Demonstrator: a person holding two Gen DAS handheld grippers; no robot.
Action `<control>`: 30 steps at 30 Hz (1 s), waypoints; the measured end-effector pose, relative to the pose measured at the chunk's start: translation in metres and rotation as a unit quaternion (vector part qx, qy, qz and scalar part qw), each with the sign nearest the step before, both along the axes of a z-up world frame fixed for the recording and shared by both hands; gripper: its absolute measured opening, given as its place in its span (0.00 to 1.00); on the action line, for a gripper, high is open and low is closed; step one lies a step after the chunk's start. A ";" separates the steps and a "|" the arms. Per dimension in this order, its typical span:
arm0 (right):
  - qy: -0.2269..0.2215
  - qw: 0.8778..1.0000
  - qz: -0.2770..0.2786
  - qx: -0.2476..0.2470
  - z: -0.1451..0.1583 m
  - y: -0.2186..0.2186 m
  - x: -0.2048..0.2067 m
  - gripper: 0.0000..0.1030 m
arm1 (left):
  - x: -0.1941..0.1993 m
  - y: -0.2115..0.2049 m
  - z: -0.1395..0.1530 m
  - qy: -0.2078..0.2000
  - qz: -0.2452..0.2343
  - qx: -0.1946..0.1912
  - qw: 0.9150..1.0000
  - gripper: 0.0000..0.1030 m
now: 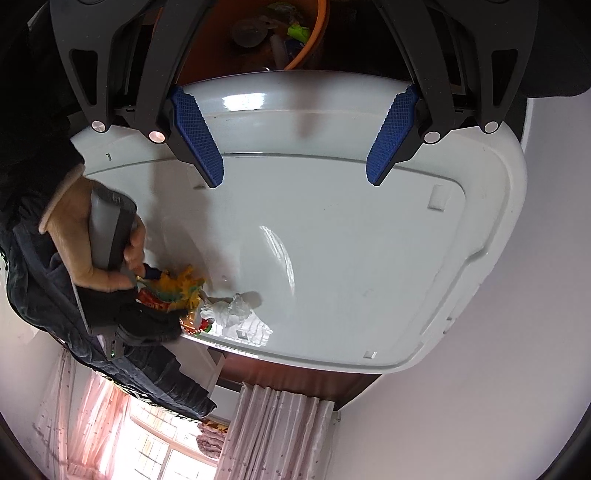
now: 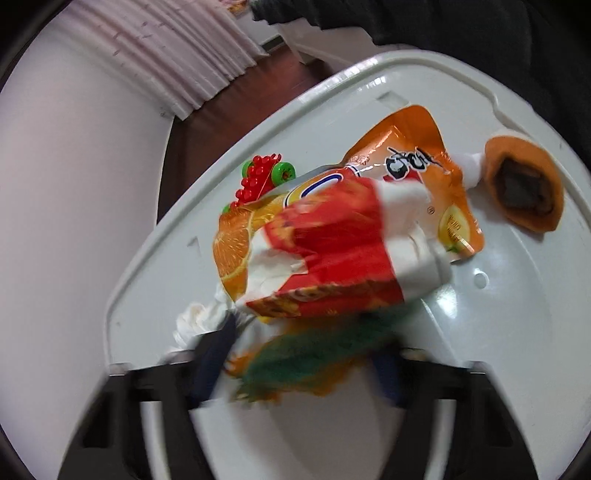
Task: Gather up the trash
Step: 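Grasp the green dinosaur with the right tool while the left tool grasps the white tissue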
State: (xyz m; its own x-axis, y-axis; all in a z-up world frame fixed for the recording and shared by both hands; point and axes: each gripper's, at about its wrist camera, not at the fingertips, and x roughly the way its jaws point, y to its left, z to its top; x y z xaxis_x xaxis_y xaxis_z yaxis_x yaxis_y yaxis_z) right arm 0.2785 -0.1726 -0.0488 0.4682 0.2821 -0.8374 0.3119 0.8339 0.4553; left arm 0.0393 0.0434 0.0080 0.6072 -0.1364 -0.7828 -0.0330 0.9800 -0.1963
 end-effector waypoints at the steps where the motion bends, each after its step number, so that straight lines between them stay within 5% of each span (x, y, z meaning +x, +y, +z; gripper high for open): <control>1: -0.004 1.000 0.004 0.005 0.000 -0.001 -0.003 0.51 | 0.000 0.000 0.000 -0.001 0.002 0.001 1.000 0.76; 11: -0.028 0.996 0.063 0.053 0.010 -0.038 -0.087 0.51 | 0.006 -0.011 0.002 0.004 -0.008 0.009 1.000 0.76; 18: -0.071 0.990 0.116 0.028 0.043 -0.076 -0.139 0.51 | 0.069 -0.052 0.017 -0.018 -0.077 0.039 0.996 0.76; 25: -0.103 0.988 0.112 0.027 0.055 -0.102 -0.139 0.51 | 0.171 -0.102 -0.004 -0.020 -0.197 0.096 0.976 0.76; 30: -0.105 0.987 0.116 0.029 0.047 -0.108 -0.136 0.51 | 0.220 -0.111 -0.027 -0.007 -0.230 0.135 0.964 0.76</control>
